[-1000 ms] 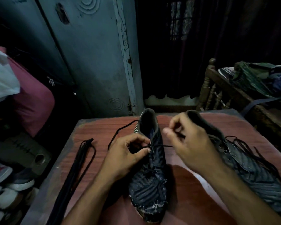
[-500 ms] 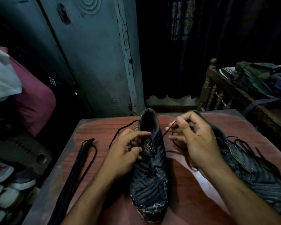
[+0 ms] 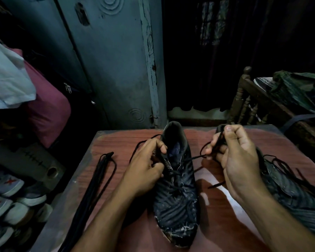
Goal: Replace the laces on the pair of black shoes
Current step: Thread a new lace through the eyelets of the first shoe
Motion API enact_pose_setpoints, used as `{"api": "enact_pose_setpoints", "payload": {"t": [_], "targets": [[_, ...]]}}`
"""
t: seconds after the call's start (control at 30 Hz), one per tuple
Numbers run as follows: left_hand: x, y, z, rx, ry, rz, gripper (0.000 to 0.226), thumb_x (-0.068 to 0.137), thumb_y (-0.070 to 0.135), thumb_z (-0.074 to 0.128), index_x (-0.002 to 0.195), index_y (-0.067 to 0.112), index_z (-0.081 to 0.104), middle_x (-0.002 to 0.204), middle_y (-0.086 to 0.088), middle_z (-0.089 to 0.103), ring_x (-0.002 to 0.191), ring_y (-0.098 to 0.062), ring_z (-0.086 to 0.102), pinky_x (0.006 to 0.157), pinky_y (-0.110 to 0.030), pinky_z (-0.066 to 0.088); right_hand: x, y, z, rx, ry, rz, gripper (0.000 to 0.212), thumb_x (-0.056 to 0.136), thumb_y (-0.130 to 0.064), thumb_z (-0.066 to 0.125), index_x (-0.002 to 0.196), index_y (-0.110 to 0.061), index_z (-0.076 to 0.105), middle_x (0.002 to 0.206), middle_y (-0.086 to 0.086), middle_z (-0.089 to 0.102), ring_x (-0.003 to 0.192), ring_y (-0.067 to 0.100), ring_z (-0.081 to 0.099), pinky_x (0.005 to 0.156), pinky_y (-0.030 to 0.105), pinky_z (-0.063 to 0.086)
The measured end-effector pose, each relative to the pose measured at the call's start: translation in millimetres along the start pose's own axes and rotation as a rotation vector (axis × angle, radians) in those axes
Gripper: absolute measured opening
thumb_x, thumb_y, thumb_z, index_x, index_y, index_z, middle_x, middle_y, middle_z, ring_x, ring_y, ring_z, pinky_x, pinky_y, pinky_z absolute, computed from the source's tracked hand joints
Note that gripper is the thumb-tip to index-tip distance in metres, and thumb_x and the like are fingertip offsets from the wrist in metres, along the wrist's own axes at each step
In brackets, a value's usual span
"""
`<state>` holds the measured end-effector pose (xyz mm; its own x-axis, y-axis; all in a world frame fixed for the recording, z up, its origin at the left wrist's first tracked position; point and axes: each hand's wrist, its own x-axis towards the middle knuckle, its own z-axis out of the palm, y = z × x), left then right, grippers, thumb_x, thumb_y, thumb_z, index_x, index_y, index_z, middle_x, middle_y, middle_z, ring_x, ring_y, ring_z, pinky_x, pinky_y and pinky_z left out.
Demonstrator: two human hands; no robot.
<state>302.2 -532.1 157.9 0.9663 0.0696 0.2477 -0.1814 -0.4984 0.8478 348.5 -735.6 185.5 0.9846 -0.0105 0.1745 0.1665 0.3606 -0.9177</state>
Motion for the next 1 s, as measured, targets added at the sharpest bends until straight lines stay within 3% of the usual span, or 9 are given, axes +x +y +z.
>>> {"api": "enact_pose_setpoints", "payload": {"t": [0.17, 0.33, 0.4, 0.5, 0.63, 0.73, 0.83, 0.93, 1.0], "targets": [[-1, 2, 1, -0.046, -0.021, 0.022, 0.042, 0.072, -0.003, 0.049, 0.099, 0.026, 0.058, 0.105, 0.013, 0.049, 0.075, -0.013, 0.057, 0.067, -0.045, 0.063, -1, -2, 0, 0.038, 0.031, -0.043, 0.022, 0.110, -0.023, 0.039, 0.091, -0.013, 0.047, 0.073, 0.002, 0.056, 0.061, 0.018, 0.058, 0.053, 0.031, 0.050], [2, 0, 0, 0.053, -0.055, 0.007, 0.041, 0.069, 0.010, 0.051, 0.095, 0.036, 0.070, 0.105, 0.018, 0.045, 0.084, -0.009, 0.055, 0.071, -0.039, 0.062, 3, -2, -1, 0.012, 0.057, -0.111, 0.021, 0.110, -0.020, 0.039, 0.094, -0.010, 0.048, 0.073, 0.003, 0.060, 0.066, 0.020, 0.065, 0.054, 0.030, 0.056], [0, 2, 2, 0.152, -0.055, 0.019, 0.030, 0.072, 0.019, 0.055, 0.091, 0.036, 0.070, 0.103, 0.020, 0.042, 0.092, -0.006, 0.052, 0.077, -0.030, 0.056, 2, -1, -1, 0.018, 0.058, -0.118, 0.019, 0.110, -0.020, 0.039, 0.096, -0.009, 0.048, 0.074, 0.004, 0.059, 0.066, 0.020, 0.065, 0.054, 0.030, 0.056], [-2, 5, 6, 0.223, -0.020, 0.041, 0.005, 0.086, 0.028, 0.063, 0.084, 0.029, 0.067, 0.101, 0.016, 0.043, 0.097, -0.005, 0.050, 0.074, -0.012, 0.041, 1, 0, -1, 0.024, 0.043, -0.096, 0.020, 0.110, -0.020, 0.039, 0.094, -0.011, 0.047, 0.072, 0.002, 0.059, 0.063, 0.020, 0.061, 0.049, 0.031, 0.051], [0, 5, 4, 0.391, -0.069, 0.066, 0.024, 0.097, 0.038, 0.057, 0.078, 0.025, 0.059, 0.100, 0.013, 0.040, 0.093, -0.005, 0.047, 0.076, -0.020, 0.041, -1, 2, 0, 0.021, 0.030, -0.074, 0.022, 0.110, -0.021, 0.039, 0.090, -0.014, 0.046, 0.073, 0.002, 0.056, 0.058, 0.018, 0.055, 0.044, 0.029, 0.040], [0, 7, 2, 0.479, -0.194, 0.046, 0.022, 0.096, 0.045, 0.052, 0.080, 0.030, 0.058, 0.101, 0.015, 0.036, 0.092, -0.005, 0.048, 0.079, -0.028, 0.046, -1, 5, -1, -0.015, -0.009, -0.056, 0.018, 0.110, -0.022, 0.039, 0.093, -0.017, 0.045, 0.076, 0.002, 0.055, 0.057, 0.016, 0.050, 0.045, 0.027, 0.036], [-1, 6, 1, 0.392, -0.223, 0.025, 0.017, 0.094, 0.042, 0.057, 0.085, 0.030, 0.065, 0.100, 0.014, 0.037, 0.091, -0.005, 0.049, 0.083, -0.035, 0.049, -1, 9, -5, -0.237, -0.102, -0.142, 0.011, 0.108, -0.024, 0.045, 0.097, -0.022, 0.046, 0.075, -0.002, 0.056, 0.061, 0.014, 0.050, 0.053, 0.031, 0.038], [-1, 3, -1, 0.251, -0.210, 0.024, 0.013, 0.093, 0.032, 0.068, 0.081, 0.030, 0.068, 0.098, 0.011, 0.042, 0.092, -0.005, 0.049, 0.083, -0.028, 0.046, -2, 13, -9, -0.666, -0.306, -0.327, 0.009, 0.101, -0.029, 0.056, 0.093, -0.026, 0.053, 0.078, -0.008, 0.060, 0.073, 0.010, 0.060, 0.068, 0.024, 0.046], [1, 3, -3, 0.204, -0.212, 0.034, 0.013, 0.091, 0.033, 0.072, 0.078, 0.035, 0.069, 0.098, 0.008, 0.044, 0.091, -0.003, 0.049, 0.083, -0.023, 0.044, -3, 14, -10, -0.896, -0.444, -0.346, 0.011, 0.093, -0.034, 0.067, 0.090, -0.029, 0.057, 0.079, -0.011, 0.060, 0.078, 0.008, 0.061, 0.066, 0.018, 0.045]]}}
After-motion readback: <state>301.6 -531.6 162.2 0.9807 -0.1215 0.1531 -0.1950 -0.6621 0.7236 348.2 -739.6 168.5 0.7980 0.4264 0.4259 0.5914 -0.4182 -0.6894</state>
